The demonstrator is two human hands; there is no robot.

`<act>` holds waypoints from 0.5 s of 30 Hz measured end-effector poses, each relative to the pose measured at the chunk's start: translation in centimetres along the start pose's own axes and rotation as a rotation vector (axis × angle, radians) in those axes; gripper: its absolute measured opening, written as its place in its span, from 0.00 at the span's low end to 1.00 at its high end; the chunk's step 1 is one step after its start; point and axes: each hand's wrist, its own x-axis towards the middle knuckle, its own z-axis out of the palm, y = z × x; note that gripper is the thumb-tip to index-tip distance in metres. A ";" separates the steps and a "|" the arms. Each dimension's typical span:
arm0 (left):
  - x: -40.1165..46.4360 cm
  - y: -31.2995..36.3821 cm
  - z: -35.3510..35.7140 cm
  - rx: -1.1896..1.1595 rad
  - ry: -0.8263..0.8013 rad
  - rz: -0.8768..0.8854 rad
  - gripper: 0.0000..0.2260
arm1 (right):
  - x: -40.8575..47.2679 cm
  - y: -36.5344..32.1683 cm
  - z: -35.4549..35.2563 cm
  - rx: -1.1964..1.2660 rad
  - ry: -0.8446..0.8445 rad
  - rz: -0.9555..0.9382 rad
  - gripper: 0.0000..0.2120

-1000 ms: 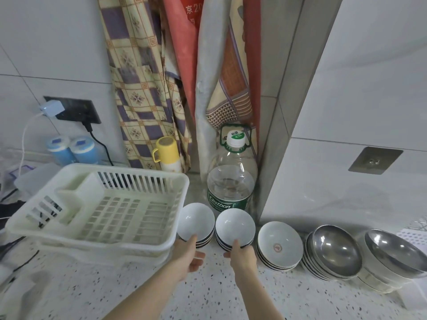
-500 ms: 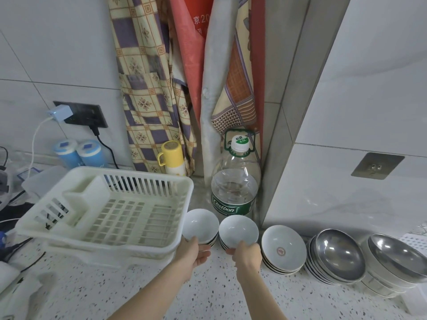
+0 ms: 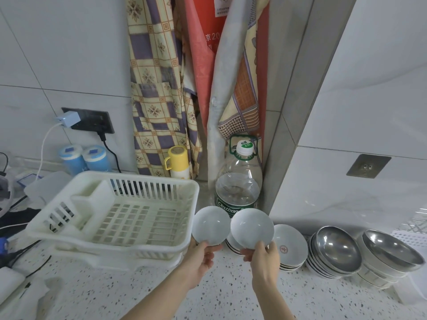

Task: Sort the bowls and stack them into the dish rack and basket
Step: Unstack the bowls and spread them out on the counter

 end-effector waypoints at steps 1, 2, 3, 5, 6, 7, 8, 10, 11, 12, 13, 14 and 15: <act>-0.4 0.0 -0.2 0.004 -0.036 0.000 0.14 | -0.7 0.0 -0.4 0.029 -0.004 -0.016 0.12; -0.7 -0.1 -0.3 0.007 -0.069 -0.007 0.14 | -1.4 -0.1 -0.8 0.054 -0.007 -0.031 0.13; -1.1 -0.3 -0.5 0.005 -0.099 -0.019 0.14 | -2.1 0.0 -1.3 0.075 -0.007 -0.042 0.15; -1.9 -0.8 -1.0 -0.002 -0.155 -0.044 0.13 | -3.5 0.2 -2.3 0.119 -0.002 -0.054 0.17; -2.3 -1.0 -1.4 -0.002 -0.181 -0.052 0.13 | -4.1 0.4 -2.8 0.143 0.002 -0.057 0.18; -2.7 -1.3 -1.9 0.002 -0.205 -0.056 0.14 | -4.8 0.7 -3.3 0.158 0.007 -0.056 0.18; -3.1 -1.6 -2.4 0.009 -0.229 -0.059 0.15 | -5.4 1.1 -3.7 0.162 0.009 -0.052 0.17; -3.8 -2.4 -3.7 0.025 -0.262 -0.064 0.17 | -6.3 2.2 -4.4 0.143 -0.001 -0.032 0.16; -4.2 -2.9 -4.3 0.033 -0.264 -0.068 0.17 | -6.6 2.9 -4.7 0.123 -0.012 -0.018 0.15; -4.5 -3.5 -5.0 0.042 -0.256 -0.073 0.18 | -6.9 3.5 -4.8 0.096 -0.020 0.002 0.14; -4.7 -4.2 -5.6 0.048 -0.241 -0.078 0.18 | -7.0 4.2 -4.9 0.067 -0.025 0.029 0.14; -4.9 -4.9 -6.2 0.053 -0.222 -0.086 0.18 | -7.1 4.8 -4.9 0.041 -0.031 0.062 0.13; -5.0 -5.6 -6.8 0.058 -0.201 -0.095 0.18 | -7.1 5.5 -4.8 0.020 -0.038 0.095 0.13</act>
